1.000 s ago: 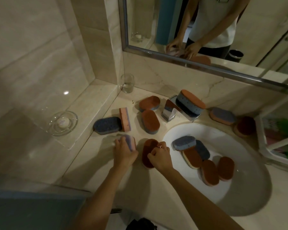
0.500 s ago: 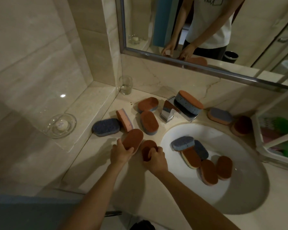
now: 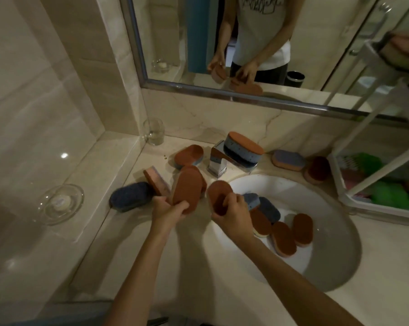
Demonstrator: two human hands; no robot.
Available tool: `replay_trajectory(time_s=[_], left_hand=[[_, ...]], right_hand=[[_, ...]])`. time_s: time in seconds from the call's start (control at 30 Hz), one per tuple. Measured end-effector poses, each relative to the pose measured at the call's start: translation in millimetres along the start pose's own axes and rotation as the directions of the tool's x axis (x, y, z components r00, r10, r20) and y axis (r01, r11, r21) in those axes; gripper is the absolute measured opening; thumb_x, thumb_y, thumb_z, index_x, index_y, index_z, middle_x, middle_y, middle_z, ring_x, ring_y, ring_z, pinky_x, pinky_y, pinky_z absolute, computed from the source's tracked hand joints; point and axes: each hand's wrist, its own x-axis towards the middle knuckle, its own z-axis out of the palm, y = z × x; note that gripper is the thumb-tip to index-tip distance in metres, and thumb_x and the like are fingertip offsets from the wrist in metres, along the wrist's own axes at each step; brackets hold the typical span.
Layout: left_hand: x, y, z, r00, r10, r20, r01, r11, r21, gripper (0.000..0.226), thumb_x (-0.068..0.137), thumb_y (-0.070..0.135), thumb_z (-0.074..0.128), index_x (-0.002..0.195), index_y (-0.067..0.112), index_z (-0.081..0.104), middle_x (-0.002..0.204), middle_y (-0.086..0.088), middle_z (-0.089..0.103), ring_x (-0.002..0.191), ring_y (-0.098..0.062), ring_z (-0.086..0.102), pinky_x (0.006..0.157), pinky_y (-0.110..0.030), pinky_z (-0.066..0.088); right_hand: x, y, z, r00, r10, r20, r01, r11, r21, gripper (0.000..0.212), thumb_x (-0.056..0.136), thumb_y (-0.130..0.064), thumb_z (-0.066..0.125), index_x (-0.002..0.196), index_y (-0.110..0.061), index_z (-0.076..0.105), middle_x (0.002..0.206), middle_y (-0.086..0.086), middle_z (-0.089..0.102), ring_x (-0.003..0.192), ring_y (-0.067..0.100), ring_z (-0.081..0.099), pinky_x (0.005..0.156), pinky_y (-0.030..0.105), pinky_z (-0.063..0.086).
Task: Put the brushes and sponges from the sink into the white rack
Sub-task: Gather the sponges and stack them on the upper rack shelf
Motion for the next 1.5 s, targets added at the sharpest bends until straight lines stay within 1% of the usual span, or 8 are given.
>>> replay_trajectory(time_s=[0.13, 0.23, 0.5, 0.63, 1.07, 1.23, 1.33, 1.5], left_hand=[[-26, 71, 29, 0.982, 0.146, 0.116, -0.126, 0.978, -0.168, 0.059, 0.076, 0.011, 0.069, 0.127, 0.011, 0.038, 0.116, -0.007, 0.056, 0.082, -0.019, 0.063, 0.075, -0.035, 0.058], [-49, 125, 57, 0.940, 0.277, 0.200, -0.251, 0.957, -0.147, 0.043, 0.073, 0.019, 0.072, 0.106, 0.013, 0.046, 0.098, -0.005, 0.064, 0.091, -0.028, 0.066, 0.091, -0.047, 0.053], [-133, 229, 157, 0.783, 0.474, 0.403, -0.410, 0.880, -0.238, 0.046, 0.082, 0.021, 0.068, 0.121, 0.010, 0.047, 0.111, -0.004, 0.063, 0.094, -0.020, 0.065, 0.075, -0.031, 0.056], [-173, 262, 208, 0.729, 0.491, 0.476, -0.389, 0.870, -0.301, 0.030, 0.085, 0.018, 0.065, 0.108, 0.010, 0.048, 0.098, -0.005, 0.063, 0.079, -0.015, 0.064, 0.073, -0.030, 0.056], [-240, 341, 405, 0.637, 0.372, 0.675, -0.035, 0.889, -0.457, 0.049, 0.094, 0.027, 0.049, 0.139, 0.017, 0.033, 0.143, -0.015, 0.038, 0.121, -0.032, 0.047, 0.096, -0.042, 0.045], [-225, 348, 448, 0.682, 0.312, 0.662, -0.019, 0.912, -0.410, 0.053, 0.095, 0.038, 0.043, 0.142, 0.017, 0.030, 0.141, -0.024, 0.041, 0.124, -0.037, 0.047, 0.104, -0.045, 0.038], [-214, 346, 459, 0.686, 0.285, 0.670, 0.010, 0.916, -0.400, 0.057, 0.094, 0.038, 0.043, 0.144, 0.016, 0.029, 0.143, -0.022, 0.040, 0.128, -0.036, 0.044, 0.106, -0.047, 0.035], [-203, 336, 469, 0.702, 0.271, 0.659, 0.055, 0.901, -0.430, 0.054, 0.094, 0.035, 0.044, 0.143, 0.015, 0.032, 0.143, -0.020, 0.041, 0.128, -0.035, 0.046, 0.109, -0.045, 0.033]], right_hand=[[12, -14, -73, 0.966, -0.058, -0.251, 0.088, 0.990, 0.113, 0.035, 0.076, -0.025, 0.070, 0.095, -0.009, 0.045, 0.105, 0.005, 0.046, 0.090, 0.021, 0.049, 0.072, 0.034, 0.047], [13, -16, -134, 0.902, -0.069, -0.426, 0.142, 0.980, 0.140, 0.033, 0.076, -0.024, 0.070, 0.095, -0.011, 0.047, 0.095, -0.003, 0.042, 0.080, 0.017, 0.046, 0.067, 0.027, 0.040], [4, 21, -286, 0.716, -0.050, -0.697, 0.203, 0.969, 0.139, 0.033, 0.077, -0.028, 0.071, 0.091, -0.014, 0.045, 0.093, 0.000, 0.045, 0.076, 0.014, 0.044, 0.061, 0.021, 0.034], [6, 56, -348, 0.680, -0.034, -0.733, 0.190, 0.973, 0.131, 0.036, 0.077, -0.031, 0.071, 0.092, -0.013, 0.044, 0.093, 0.001, 0.044, 0.076, 0.014, 0.042, 0.056, 0.017, 0.031], [56, 220, -523, 0.793, 0.100, -0.600, 0.008, 0.985, 0.174, 0.048, 0.085, -0.046, 0.057, 0.128, -0.028, 0.044, 0.115, 0.004, 0.057, 0.093, 0.020, 0.057, 0.073, 0.029, 0.045], [82, 247, -533, 0.900, 0.073, -0.429, -0.040, 0.995, 0.087, 0.014, 0.090, -0.037, 0.048, 0.098, -0.029, 0.056, 0.091, 0.000, 0.064, 0.077, 0.016, 0.061, 0.063, 0.030, 0.047], [90, 246, -534, 0.941, 0.034, -0.337, -0.021, 0.999, 0.041, 0.019, 0.093, -0.031, 0.044, 0.095, -0.023, 0.061, 0.091, 0.002, 0.064, 0.075, 0.015, 0.058, 0.060, 0.027, 0.040], [107, 250, -531, 0.973, -0.028, -0.229, 0.000, 0.993, -0.119, 0.015, 0.088, -0.031, 0.044, 0.086, -0.030, 0.059, 0.108, 0.004, 0.062, 0.108, 0.028, 0.052, 0.094, 0.043, 0.045]])
